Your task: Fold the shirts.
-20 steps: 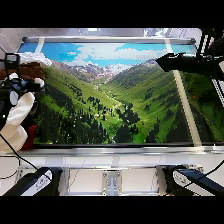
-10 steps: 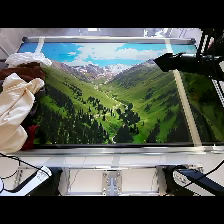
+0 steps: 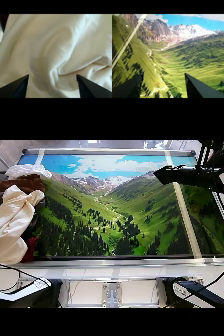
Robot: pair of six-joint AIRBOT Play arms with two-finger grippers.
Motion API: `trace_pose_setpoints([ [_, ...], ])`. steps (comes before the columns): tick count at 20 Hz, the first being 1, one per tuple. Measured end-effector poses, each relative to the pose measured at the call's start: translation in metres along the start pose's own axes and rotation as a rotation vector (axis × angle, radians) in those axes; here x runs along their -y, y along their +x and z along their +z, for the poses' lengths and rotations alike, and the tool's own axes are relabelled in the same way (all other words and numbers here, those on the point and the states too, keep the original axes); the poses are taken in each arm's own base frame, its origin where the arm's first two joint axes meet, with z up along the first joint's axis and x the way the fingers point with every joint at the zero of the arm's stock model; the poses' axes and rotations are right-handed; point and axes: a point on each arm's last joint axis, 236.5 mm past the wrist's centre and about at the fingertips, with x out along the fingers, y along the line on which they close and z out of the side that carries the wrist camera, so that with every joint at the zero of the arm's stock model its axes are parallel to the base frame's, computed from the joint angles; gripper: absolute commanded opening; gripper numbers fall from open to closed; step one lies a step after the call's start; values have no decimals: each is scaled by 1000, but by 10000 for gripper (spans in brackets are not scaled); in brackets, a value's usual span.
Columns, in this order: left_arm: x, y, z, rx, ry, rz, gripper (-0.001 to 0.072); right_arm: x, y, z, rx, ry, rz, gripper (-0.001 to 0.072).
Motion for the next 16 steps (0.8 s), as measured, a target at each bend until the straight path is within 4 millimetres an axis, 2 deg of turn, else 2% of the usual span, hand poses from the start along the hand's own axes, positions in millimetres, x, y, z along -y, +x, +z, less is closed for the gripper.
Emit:
trace_pose_setpoints([
  [1, 1, 4, -1, -6, -4, -2, 262, -1, 0, 0, 2, 3, 4, 601],
  [2, 1, 7, 0, -4, -6, -5, 41, -2, 0, 1, 4, 6, 8, 598],
  [3, 2, 9, 1, 0, -9, -9, 13, -3, 0, 2, 6, 9, 11, 598],
  [6, 5, 2, 9, 36, -16, -29, 13, -3, 0, 3, 13, 13, 15, 597],
  [8, 13, -17, 22, 97, -34, -71, 13, -4, 0, 4, 15, 13, 16, 598],
  [11, 36, -62, 38, 198, -88, -201, 13, -7, -6, 13, 34, -1, 18, 598],
  [13, 74, -103, 35, 234, -82, -369, 13, -14, -17, 32, 76, -31, 17, 598],
  [14, 100, -124, 26, 229, -50, -471, 13, -18, -25, 45, 102, -51, 16, 597],
  [16, 162, -174, -9, 195, 65, -705, 13, -30, -46, 74, 168, -103, 13, 597],
])
